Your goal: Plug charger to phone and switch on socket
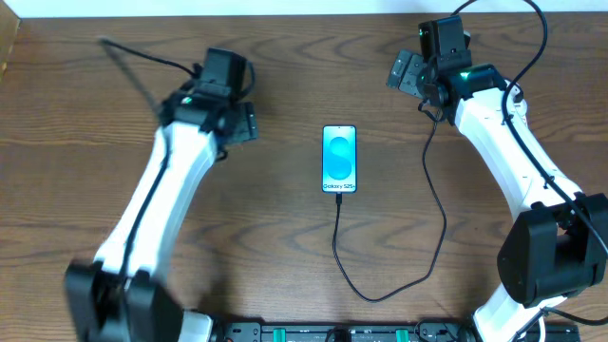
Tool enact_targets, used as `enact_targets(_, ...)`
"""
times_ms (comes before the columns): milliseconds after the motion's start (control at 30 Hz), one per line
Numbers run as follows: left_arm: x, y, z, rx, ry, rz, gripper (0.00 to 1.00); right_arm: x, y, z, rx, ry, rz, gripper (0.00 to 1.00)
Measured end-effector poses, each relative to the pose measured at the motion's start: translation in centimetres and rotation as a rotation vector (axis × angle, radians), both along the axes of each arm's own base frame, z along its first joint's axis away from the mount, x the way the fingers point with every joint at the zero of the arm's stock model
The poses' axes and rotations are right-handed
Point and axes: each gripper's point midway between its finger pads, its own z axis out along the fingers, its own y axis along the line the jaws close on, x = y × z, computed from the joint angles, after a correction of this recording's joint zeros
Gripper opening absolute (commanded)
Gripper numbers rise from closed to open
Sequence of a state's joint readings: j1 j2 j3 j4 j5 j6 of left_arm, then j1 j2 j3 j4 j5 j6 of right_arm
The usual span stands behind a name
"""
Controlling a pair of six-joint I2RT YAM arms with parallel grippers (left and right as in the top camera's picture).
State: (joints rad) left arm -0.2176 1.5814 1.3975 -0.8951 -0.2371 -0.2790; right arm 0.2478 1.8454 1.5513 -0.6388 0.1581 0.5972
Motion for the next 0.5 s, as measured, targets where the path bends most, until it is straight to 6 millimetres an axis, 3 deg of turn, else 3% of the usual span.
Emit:
enact_targets(200, -4.1, 1.0, 4.7, -0.007, -0.054, 0.001, 0.91, -0.1, 0.0, -0.1, -0.001, 0.006, 0.0, 0.99)
enact_targets(500, -7.1, 1.7, 9.0, -0.03, -0.172, -0.004, 0.91, -0.1, 0.0, -0.1, -0.001, 0.007, 0.0, 0.99)
